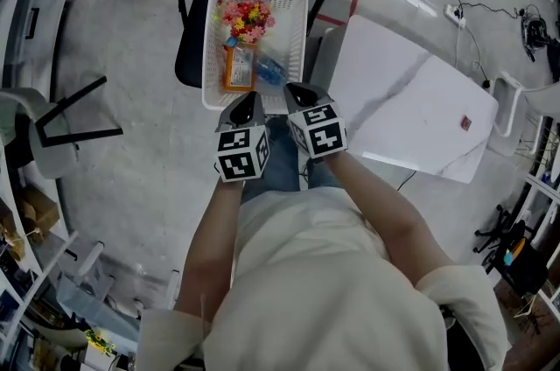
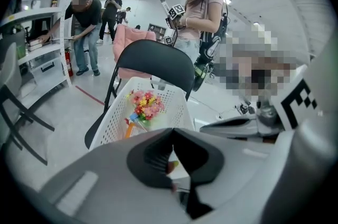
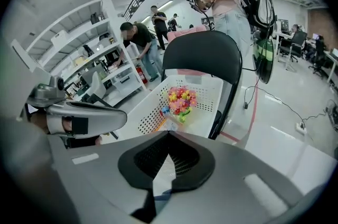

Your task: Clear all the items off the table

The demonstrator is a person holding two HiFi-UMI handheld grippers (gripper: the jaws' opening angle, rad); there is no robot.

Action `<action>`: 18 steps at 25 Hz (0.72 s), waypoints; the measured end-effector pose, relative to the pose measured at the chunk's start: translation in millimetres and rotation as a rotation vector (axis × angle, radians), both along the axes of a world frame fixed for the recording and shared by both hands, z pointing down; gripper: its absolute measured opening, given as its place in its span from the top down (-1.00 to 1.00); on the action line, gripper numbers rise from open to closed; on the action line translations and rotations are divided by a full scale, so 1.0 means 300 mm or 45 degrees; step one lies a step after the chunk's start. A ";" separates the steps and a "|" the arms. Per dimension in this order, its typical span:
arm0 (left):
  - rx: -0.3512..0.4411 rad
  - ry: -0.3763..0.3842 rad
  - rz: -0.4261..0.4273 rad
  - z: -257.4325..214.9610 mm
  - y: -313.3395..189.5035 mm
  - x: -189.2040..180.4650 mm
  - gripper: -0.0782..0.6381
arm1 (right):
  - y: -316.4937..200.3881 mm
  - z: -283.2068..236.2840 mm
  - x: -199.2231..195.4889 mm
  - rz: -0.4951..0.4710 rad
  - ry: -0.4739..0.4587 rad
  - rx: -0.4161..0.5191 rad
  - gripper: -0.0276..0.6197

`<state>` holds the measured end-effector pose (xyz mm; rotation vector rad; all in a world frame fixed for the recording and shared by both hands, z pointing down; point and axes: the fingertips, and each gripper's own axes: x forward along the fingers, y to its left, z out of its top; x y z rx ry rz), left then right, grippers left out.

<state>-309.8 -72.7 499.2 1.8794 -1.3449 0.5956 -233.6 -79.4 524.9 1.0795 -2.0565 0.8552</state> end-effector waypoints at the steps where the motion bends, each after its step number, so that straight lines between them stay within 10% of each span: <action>1: 0.003 0.001 0.011 -0.004 -0.003 0.004 0.76 | 0.002 -0.005 0.003 0.010 0.000 0.004 0.92; 18: 0.045 0.000 0.310 -0.072 -0.025 0.134 0.76 | 0.048 -0.103 0.137 0.274 -0.028 0.064 0.92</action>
